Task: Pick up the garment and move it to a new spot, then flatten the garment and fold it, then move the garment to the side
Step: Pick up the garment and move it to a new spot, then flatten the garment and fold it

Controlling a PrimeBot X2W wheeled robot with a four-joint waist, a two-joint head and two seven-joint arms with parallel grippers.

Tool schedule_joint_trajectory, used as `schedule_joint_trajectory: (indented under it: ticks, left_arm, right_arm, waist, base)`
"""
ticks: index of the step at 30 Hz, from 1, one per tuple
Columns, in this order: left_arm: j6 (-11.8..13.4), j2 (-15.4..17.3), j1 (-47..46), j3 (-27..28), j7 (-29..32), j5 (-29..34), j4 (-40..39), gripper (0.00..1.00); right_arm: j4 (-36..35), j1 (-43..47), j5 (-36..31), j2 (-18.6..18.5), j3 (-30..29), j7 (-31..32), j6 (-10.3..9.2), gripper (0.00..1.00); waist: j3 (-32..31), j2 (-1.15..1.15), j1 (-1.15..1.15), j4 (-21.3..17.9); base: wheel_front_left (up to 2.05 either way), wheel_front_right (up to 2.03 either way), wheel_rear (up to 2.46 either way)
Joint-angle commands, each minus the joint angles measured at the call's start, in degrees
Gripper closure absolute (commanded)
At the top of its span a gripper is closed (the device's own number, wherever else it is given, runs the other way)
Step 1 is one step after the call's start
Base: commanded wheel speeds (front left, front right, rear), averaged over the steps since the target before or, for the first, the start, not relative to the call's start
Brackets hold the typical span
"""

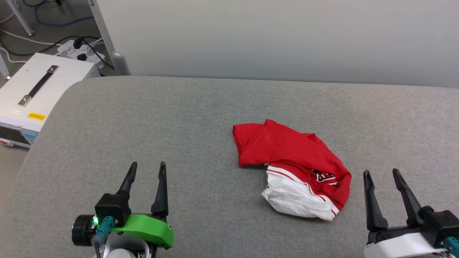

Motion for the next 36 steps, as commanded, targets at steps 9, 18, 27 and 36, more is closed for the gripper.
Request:
schedule_joint_trajectory:
  ticks: [9,18,27,36]
  left_arm:
    - [-3.57,-3.62,3.50,4.42,-0.32,4.69,0.34,0.00]
    - [-5.79,-5.40,4.52,6.87,-0.32,7.35,0.89,0.00]
    - [-7.10,-6.50,4.86,8.12,-0.32,9.00,1.63,0.00]
    - [-7.78,-7.18,4.94,9.09,-0.32,10.04,1.93,0.00]
  right_arm:
    - [1.72,1.96,0.07,-0.02,1.34,-0.35,-0.04,0.00]
    - [1.92,2.19,-0.32,-0.02,1.70,-0.35,-0.04,0.00]
    - [1.90,2.19,-0.76,-0.02,1.75,-0.35,-0.04,0.00]
    - [1.11,0.99,-1.34,-0.02,1.49,-0.35,-0.04,0.00]
  waist:
    - [-0.78,0.00,0.00,-0.24]
    - [-0.91,0.00,0.00,-0.10]
    - [-1.08,0.00,0.00,0.12]
    - [-0.96,0.00,0.00,0.08]
  base:
    - [0.00,0.00,0.00]
    - [0.00,0.00,0.00]
    - [0.00,0.00,0.00]
    - [0.00,0.00,0.00]
